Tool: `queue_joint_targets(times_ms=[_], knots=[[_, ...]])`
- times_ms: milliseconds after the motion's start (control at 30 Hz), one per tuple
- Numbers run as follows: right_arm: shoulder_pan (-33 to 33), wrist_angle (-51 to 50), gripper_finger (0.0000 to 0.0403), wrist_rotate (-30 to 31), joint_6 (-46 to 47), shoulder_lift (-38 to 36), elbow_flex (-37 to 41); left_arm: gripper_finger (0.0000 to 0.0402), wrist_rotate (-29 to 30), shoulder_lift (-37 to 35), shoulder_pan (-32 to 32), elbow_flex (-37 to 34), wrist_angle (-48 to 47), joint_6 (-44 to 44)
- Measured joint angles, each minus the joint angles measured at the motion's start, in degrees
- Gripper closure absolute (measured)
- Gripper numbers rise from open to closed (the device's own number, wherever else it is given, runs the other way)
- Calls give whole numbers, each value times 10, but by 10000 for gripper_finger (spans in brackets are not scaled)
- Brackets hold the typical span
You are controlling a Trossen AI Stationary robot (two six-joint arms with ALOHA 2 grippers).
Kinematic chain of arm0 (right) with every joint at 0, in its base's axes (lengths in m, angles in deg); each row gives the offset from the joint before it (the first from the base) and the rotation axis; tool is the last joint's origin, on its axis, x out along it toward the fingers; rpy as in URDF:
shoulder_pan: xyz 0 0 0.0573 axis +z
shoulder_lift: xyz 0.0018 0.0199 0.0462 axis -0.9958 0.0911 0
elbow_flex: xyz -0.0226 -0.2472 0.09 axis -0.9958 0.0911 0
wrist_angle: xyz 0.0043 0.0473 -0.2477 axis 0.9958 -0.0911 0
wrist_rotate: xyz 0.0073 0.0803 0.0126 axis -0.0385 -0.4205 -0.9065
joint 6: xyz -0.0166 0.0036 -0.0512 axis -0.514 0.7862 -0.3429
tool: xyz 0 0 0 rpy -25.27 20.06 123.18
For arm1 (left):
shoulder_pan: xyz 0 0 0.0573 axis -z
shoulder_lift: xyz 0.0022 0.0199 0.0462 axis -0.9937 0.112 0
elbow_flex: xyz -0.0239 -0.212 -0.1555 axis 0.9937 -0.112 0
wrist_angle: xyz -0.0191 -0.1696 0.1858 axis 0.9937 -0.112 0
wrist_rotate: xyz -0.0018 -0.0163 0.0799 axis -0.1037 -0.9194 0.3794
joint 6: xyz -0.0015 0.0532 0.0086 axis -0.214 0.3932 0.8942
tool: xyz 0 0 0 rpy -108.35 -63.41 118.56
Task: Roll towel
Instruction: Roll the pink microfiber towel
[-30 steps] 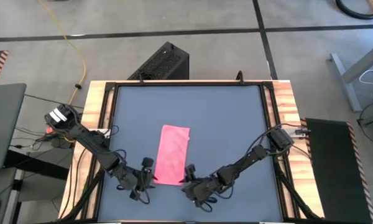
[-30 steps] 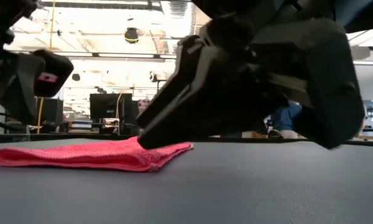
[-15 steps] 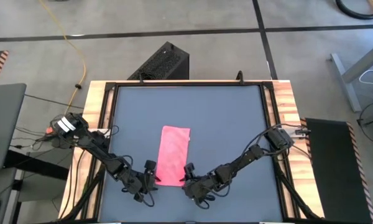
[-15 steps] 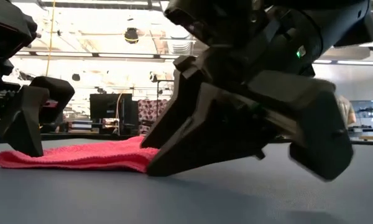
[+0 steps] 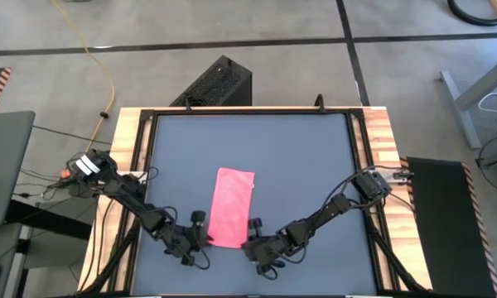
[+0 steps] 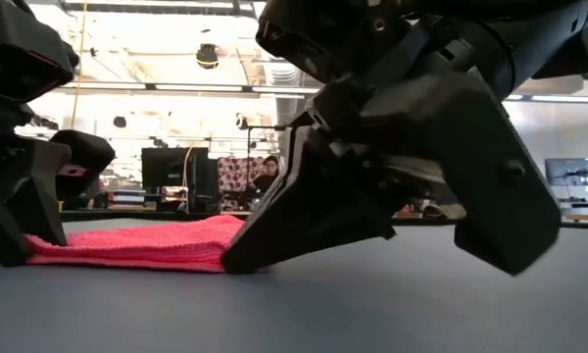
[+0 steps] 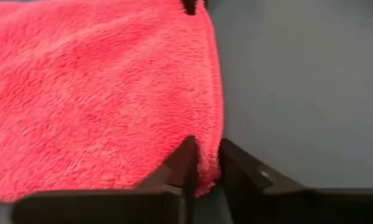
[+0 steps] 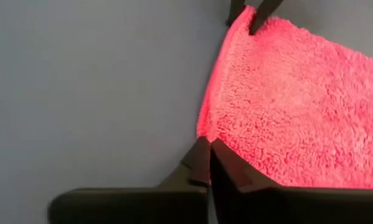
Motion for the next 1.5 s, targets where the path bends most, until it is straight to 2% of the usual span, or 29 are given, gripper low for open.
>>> queue_joint_targets(times_ms=[67,133,200,333,533,633,833,967,1000,1133,1300,1400,1500], knots=[[0,-4,391,-1,23,-4,0,381,-2,0,-3,-1,0,-10],[-1,-4,387,-7,56,-10,1,395,-16,0,-6,-1,3,-18],[-3,-13,378,-16,96,-18,3,397,-44,-2,-11,-3,21,-20],[-9,-12,373,-67,179,-36,3,400,-143,-21,-24,-3,49,-28],[-12,-3,382,-149,308,-48,3,401,-227,-73,-52,-3,51,-69],[-11,1,378,-173,346,-48,3,401,-238,-79,-60,-3,52,-97],[-8,3,352,-184,350,-48,3,401,-246,-79,-59,-3,37,-153],[-9,-1,331,-192,391,-48,4,401,-253,-80,-51,-4,23,-206],[-12,0,326,-196,388,-49,3,401,-254,-80,-50,-5,23,-218],[-18,1,307,-194,280,-49,3,401,-249,-80,-50,-12,12,-241],[13,43,293,-162,55,-44,3,401,-252,-80,-58,-11,8,-248],[35,89,286,-112,-79,-31,3,402,-254,-80,-67,-11,-3,-258],[43,145,278,-46,-130,-18,3,401,-262,-80,-75,-11,-7,-260]])
